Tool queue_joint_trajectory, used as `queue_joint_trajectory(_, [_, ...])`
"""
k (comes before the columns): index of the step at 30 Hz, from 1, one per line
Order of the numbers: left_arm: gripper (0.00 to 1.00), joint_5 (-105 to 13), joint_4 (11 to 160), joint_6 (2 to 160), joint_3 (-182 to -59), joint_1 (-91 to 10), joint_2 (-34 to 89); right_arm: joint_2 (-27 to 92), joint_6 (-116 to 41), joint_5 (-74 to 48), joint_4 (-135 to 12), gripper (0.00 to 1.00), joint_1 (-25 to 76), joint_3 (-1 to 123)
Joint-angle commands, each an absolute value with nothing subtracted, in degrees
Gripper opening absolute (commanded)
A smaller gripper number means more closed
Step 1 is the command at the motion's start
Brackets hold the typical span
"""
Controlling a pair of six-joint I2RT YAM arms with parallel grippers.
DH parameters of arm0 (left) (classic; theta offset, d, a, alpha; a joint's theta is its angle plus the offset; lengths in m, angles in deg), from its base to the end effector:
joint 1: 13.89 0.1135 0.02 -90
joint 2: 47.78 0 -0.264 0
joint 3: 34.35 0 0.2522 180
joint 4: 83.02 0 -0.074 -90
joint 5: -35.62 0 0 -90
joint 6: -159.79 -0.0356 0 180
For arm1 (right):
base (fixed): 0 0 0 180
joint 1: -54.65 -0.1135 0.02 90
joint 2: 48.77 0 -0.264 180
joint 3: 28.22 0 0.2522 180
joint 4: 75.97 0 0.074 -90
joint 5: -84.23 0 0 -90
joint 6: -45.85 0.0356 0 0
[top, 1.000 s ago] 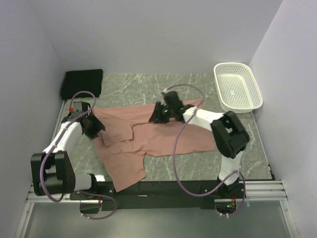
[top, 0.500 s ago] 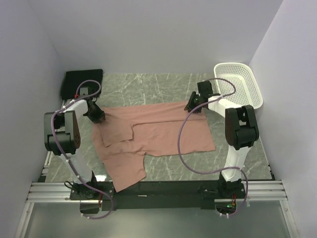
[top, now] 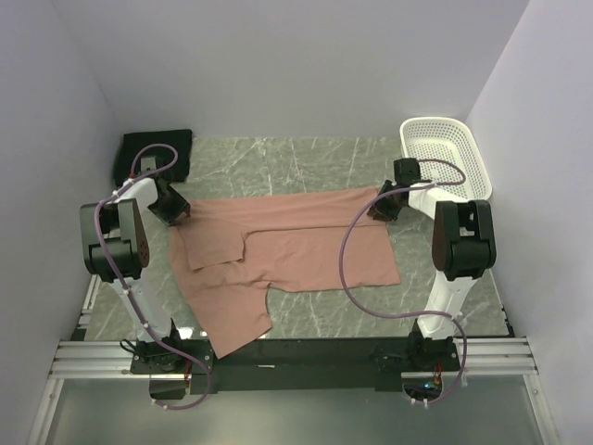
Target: Fold and stack the t-shirts
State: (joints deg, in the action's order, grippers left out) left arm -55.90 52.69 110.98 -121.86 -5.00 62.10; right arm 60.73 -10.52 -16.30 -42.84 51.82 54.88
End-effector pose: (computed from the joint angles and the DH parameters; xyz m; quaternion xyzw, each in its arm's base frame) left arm 0.3816 0.0606 0.1652 -0.4169 0.8861 -0.0438 0.1979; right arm 0.3885 0.0257 0.1563 0.2319 0.9327 0.1660 0.2208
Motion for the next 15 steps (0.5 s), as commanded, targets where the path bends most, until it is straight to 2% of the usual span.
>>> queue_joint_trajectory(1, [0.50, -61.4, 49.1, 109.9, -122.9, -3.5, 63.8, 58.7, -11.4, -12.7, -39.3, 0.35, 54.2, 53.7])
queue_joint_trajectory(6, [0.56, -60.5, 49.2, 110.3, -122.1, -3.7, 58.9, 55.7, -12.9, -16.1, -41.5, 0.35, 53.8, 54.6])
queue_joint_trajectory(15, [0.56, -62.0, 49.3, 110.9, -122.2, -10.5, 50.7, 53.8, -16.4, -19.0, -43.1, 0.35, 46.8, 60.0])
